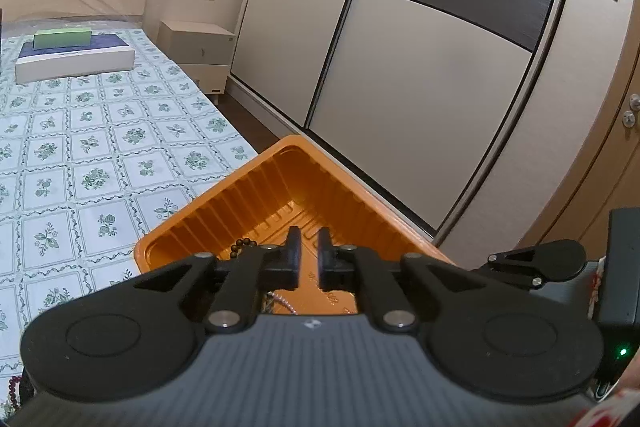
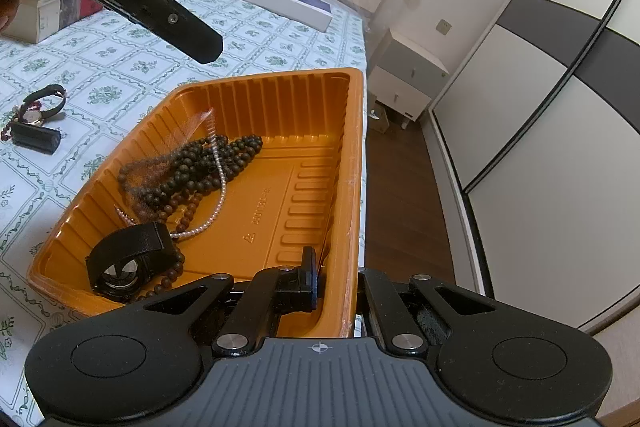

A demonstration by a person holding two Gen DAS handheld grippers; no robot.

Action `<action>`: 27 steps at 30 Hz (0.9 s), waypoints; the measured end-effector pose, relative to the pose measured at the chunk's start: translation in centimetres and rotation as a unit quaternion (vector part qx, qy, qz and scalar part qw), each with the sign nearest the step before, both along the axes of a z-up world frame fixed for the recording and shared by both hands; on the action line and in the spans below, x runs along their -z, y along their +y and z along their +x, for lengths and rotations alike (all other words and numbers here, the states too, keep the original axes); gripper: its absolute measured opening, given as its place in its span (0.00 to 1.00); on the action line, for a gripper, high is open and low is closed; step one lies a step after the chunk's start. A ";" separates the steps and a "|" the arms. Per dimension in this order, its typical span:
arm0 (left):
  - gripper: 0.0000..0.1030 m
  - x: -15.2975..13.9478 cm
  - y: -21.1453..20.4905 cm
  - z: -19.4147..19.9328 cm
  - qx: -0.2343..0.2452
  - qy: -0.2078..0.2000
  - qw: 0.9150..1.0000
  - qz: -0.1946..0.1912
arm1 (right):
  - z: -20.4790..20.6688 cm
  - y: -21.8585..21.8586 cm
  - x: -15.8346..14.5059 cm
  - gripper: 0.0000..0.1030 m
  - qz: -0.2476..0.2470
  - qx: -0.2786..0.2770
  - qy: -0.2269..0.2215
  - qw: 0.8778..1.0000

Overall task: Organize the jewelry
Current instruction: 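Lift the pearl necklace over the tray and open the left tool, then grasp the black cylindrical case in the pile with the left tool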

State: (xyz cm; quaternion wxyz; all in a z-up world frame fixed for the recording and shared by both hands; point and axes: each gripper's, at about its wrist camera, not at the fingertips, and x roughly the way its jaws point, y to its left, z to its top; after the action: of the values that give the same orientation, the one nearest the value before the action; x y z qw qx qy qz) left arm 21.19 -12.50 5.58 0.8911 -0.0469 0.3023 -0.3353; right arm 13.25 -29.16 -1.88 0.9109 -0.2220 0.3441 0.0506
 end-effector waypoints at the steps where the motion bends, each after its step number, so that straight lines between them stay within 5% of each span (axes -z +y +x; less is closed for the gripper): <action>1: 0.18 -0.1 0.1 0.0 0.002 0.002 1.000 0.000 | 0.0 -0.1 0.0 0.03 0.000 0.000 0.000 1.000; 11: 0.26 0.0 6.9 -1.8 -0.084 -0.013 0.996 0.015 | 0.0 0.0 -0.2 0.03 0.000 0.000 0.000 1.000; 18: 0.28 2.5 15.1 -4.6 -0.206 -0.017 0.976 0.069 | 0.0 0.0 -0.2 0.03 0.000 0.000 0.000 1.000; 27: 0.34 7.7 21.1 -7.9 -0.273 0.008 0.953 0.134 | -0.2 -0.1 -0.2 0.04 -0.003 0.000 0.001 1.000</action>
State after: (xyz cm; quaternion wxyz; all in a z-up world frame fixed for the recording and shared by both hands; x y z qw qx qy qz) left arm 13.30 8.58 -2.11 0.9442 -0.0105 0.3274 -0.0350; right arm 13.04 -29.29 -1.70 0.9098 -0.2246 0.3455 0.0501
